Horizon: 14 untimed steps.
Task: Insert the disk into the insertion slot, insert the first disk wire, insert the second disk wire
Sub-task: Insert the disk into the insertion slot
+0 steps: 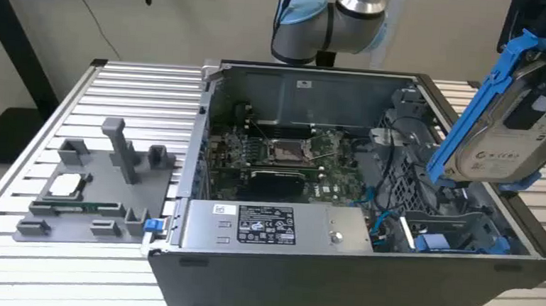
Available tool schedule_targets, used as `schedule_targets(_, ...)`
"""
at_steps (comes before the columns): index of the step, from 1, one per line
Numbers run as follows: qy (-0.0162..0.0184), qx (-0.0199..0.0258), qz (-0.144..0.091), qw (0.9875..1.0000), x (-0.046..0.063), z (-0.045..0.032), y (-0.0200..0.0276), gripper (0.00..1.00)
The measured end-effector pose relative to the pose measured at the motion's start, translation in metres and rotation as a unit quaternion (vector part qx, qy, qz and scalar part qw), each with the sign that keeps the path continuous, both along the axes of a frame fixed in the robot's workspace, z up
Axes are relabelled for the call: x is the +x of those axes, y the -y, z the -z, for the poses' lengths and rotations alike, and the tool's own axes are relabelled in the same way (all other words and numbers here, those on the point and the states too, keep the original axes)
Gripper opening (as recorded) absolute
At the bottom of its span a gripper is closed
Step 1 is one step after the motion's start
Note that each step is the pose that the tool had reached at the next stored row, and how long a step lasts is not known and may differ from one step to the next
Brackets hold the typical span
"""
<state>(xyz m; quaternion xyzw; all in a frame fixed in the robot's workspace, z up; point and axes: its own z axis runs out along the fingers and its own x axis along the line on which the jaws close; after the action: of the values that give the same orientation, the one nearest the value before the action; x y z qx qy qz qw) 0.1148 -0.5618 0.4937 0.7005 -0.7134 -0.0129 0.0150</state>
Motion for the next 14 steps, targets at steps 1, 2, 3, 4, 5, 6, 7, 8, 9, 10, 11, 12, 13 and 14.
schedule_targets(1,0.0,0.0,0.0,1.0,0.0,0.0,0.0,0.0)
schedule_targets(2,0.0,0.0,0.0,1.0,0.0,-0.0001,0.0,0.0)
schedule_targets(3,0.0,0.0,0.0,1.0,0.0,-0.0002,0.0,0.0)
schedule_targets(4,0.0,0.0,0.0,1.0,0.0,-0.0002,0.0,0.0)
schedule_targets(5,0.0,0.0,0.0,1.0,0.0,-0.0002,0.0,0.0)
schedule_targets(6,0.0,0.0,0.0,1.0,0.0,-0.0003,0.0,0.0)
schedule_targets(7,0.0,-0.0001,0.0,1.0,0.0,-0.0004,0.0001,0.0)
schedule_targets(8,0.0,-0.0002,0.0,1.0,0.0,-0.0004,0.0004,0.0)
schedule_targets(9,0.0,-0.0001,0.0,1.0,0.0001,-0.0003,0.0008,0.0)
schedule_targets(10,0.0,0.0,0.0,1.0,0.0003,-0.0001,0.0013,0.0)
schedule_targets(11,0.0,0.0,0.0,1.0,0.0005,-0.0001,0.0019,0.0)
schedule_targets(12,0.0,0.0,0.0,1.0,0.0008,0.0001,0.0026,0.0)
schedule_targets(13,0.0,0.0,0.0,1.0,0.0013,0.0004,0.0032,0.0)
schedule_targets(14,0.0,0.0,0.0,1.0,0.0018,0.0006,0.004,0.0)
